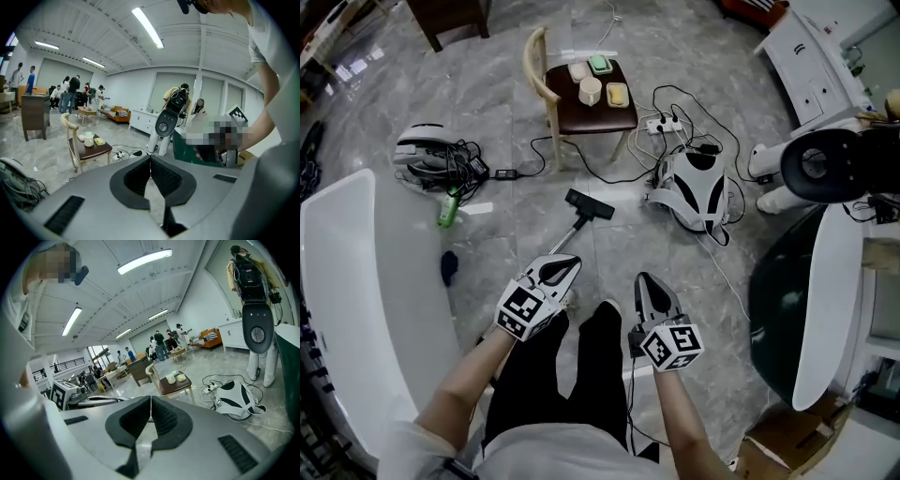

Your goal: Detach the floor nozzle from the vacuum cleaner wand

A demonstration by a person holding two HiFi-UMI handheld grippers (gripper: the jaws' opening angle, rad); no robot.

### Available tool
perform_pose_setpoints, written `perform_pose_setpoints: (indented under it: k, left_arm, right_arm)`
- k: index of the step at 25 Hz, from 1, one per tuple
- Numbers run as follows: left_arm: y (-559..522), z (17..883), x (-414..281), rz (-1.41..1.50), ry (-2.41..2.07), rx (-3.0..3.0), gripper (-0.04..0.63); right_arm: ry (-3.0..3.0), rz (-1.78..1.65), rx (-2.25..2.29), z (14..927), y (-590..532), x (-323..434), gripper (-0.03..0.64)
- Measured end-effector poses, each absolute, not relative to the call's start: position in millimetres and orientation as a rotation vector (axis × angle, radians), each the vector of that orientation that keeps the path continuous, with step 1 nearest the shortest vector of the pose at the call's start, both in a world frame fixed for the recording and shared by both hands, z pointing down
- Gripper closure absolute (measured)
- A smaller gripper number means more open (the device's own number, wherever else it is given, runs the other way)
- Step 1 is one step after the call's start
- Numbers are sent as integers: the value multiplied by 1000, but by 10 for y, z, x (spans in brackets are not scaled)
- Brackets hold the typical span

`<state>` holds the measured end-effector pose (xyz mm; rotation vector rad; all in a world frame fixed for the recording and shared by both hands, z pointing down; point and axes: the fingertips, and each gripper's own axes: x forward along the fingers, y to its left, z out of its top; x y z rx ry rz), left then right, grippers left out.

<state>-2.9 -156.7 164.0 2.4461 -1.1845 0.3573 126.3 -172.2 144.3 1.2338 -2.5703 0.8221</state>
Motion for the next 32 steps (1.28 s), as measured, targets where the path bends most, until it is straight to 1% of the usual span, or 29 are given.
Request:
perform_pose_setpoints:
  k: [7,16,22,27,32]
  left_arm:
    - [-1744,2018,59,340,-1266,2410,584]
    - [-1859,2824,-18,379,-1301,2397,584]
    - [-1882,3637,-265,441,-1347,2373,584]
    - [-2011,4396,-483,397,-1438,2303,584]
    - [-2153,5168,-455,432,-1481,2298,584]
  right_arm:
    - [-2562,704,1262,1889,-2198,1474,600]
    - [-2583,709,1300,2693,-2648,1466,600]
    - [-2621,661,1204,3433,-2761,1284,600]
    - [-2659,708,1175,4154,-2856,1085,600]
    - [-2702,642,1112,4842,-2883,978,600]
